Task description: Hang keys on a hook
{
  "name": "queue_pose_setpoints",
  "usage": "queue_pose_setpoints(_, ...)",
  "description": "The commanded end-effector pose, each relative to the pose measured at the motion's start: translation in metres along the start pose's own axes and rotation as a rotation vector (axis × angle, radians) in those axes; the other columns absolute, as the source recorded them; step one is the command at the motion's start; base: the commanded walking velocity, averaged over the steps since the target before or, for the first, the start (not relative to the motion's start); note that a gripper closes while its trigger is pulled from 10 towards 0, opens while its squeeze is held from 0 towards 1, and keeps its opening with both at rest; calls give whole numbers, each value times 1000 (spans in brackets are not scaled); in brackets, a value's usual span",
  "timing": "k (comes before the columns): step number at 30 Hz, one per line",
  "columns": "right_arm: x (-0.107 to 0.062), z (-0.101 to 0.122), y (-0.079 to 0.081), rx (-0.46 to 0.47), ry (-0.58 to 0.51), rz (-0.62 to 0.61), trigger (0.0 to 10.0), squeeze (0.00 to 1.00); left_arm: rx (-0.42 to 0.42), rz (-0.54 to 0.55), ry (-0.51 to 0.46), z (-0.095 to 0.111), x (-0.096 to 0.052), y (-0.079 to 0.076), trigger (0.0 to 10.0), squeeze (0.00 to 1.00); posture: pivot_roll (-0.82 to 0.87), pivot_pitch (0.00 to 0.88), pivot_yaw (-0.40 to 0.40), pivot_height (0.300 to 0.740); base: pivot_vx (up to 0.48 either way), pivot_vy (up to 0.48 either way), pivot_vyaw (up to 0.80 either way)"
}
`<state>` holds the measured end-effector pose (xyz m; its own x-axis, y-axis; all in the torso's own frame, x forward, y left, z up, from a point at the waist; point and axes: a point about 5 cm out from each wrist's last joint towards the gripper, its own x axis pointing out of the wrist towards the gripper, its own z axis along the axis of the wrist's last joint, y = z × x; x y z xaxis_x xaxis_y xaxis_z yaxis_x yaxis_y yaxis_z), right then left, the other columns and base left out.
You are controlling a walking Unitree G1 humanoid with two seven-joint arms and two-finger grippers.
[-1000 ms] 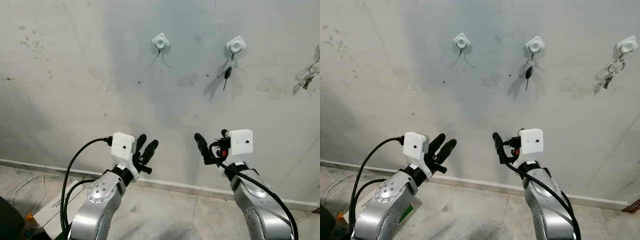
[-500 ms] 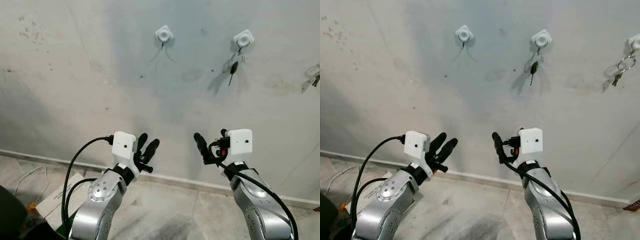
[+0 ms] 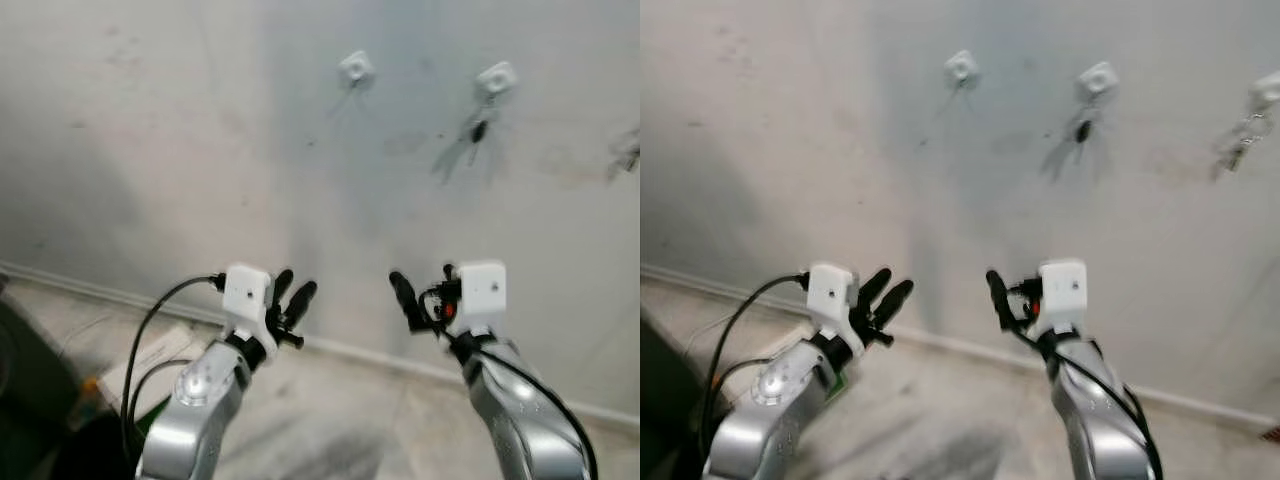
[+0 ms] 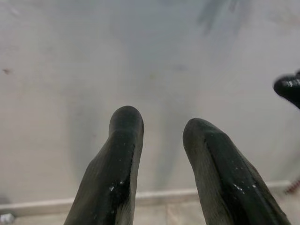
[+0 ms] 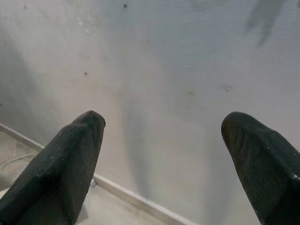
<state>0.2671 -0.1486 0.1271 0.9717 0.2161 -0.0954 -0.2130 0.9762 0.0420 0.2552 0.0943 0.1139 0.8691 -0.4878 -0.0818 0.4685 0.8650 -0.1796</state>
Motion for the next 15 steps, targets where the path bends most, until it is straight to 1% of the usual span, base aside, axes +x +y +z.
queue_pose_setpoints(1, 0, 0, -1, 14, 0, -2, 10000, 0, 20, 4, -9, 5, 1, 3, 10000, 0, -80, 0, 78, 740, -270, 0, 0)
queue_pose_setpoints(12, 0, 0, -2, 14, 4, -6, 10000, 0, 19, 0, -11, 5, 2, 2, 10000, 0, -84, 0, 79, 740, -288, 0, 0)
queue_pose_setpoints(15, 0, 1, -2, 16, 4, -8, 10000, 0, 18, -3, -11, 5, 3, 2, 10000, 0, -88, 0, 78, 740, -304, 0, -744)
